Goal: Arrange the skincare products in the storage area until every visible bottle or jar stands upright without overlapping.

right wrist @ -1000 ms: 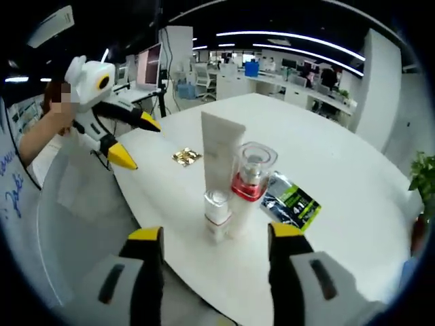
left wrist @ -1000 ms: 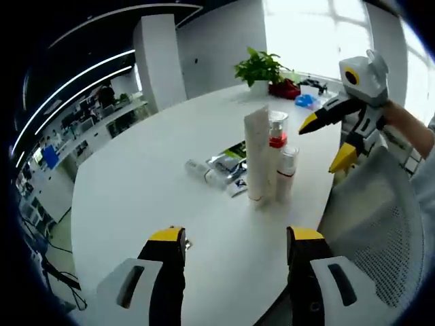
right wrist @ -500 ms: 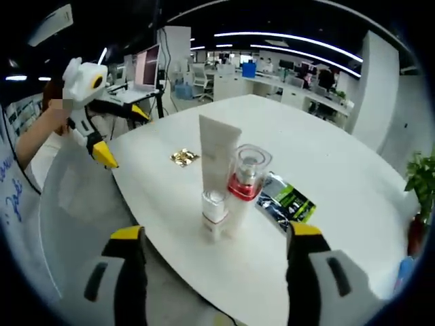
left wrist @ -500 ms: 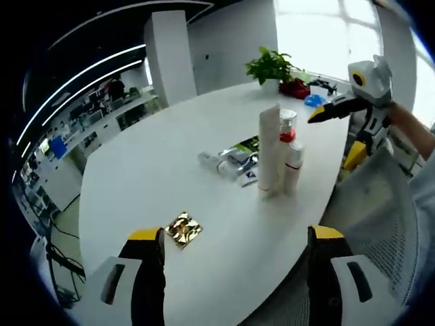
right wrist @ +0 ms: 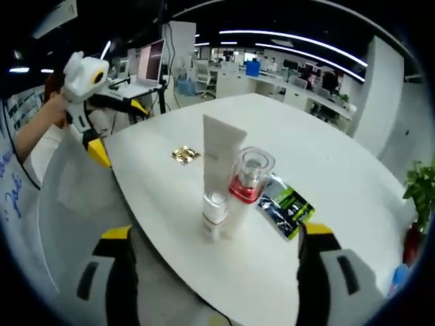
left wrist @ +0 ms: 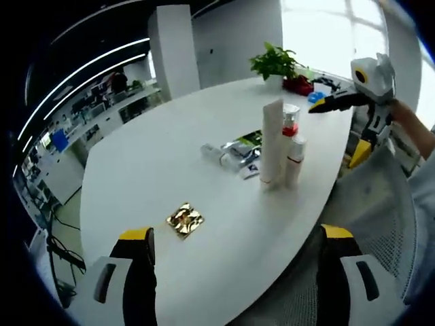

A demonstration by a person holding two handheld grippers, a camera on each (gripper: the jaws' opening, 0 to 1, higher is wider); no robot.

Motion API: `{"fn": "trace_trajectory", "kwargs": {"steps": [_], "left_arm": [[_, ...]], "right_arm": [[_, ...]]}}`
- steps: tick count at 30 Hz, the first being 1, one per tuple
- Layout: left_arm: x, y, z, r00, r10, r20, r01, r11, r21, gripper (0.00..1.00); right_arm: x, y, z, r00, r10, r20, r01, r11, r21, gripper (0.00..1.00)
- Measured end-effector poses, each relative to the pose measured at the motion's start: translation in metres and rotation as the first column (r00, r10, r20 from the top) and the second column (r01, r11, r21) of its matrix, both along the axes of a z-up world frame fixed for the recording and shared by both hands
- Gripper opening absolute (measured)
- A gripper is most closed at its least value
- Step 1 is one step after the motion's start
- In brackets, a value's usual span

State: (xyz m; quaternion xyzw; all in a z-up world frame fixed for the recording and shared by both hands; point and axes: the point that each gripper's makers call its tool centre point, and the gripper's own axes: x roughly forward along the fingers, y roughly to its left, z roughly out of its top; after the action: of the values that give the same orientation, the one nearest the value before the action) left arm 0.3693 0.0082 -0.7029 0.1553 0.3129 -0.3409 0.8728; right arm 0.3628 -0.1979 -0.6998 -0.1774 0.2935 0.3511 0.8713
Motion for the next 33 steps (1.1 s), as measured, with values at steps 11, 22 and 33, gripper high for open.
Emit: {"fn": "trace_trajectory", "kwargs": {"steps": [11, 22, 33], "left_arm": [[0.008, 0.003, -0.005, 0.999, -0.035, -0.014, 0.036, 0.999, 0.035, 0.97], [0.032, -0.001, -0.009, 0.995, -0.094, -0.026, 0.096, 0.992, 0.077, 0.97], [0.053, 0.001, -0.018, 0.987, -0.151, -0.05, 0.157, 0.975, 0.157, 0.97]], "right_arm": [[0.004, -0.006, -0.001, 1.0, 0.016, 0.001, -0.015, 0.999, -0.036, 1.0], [0.013, -0.012, -0.002, 1.0, -0.005, -0.004, 0.005, 1.0, -0.027, 1.0], [0.016, -0.003, -0.004, 1.0, 0.006, -0.025, -0.007, 1.0, -0.013, 1.0]]}}
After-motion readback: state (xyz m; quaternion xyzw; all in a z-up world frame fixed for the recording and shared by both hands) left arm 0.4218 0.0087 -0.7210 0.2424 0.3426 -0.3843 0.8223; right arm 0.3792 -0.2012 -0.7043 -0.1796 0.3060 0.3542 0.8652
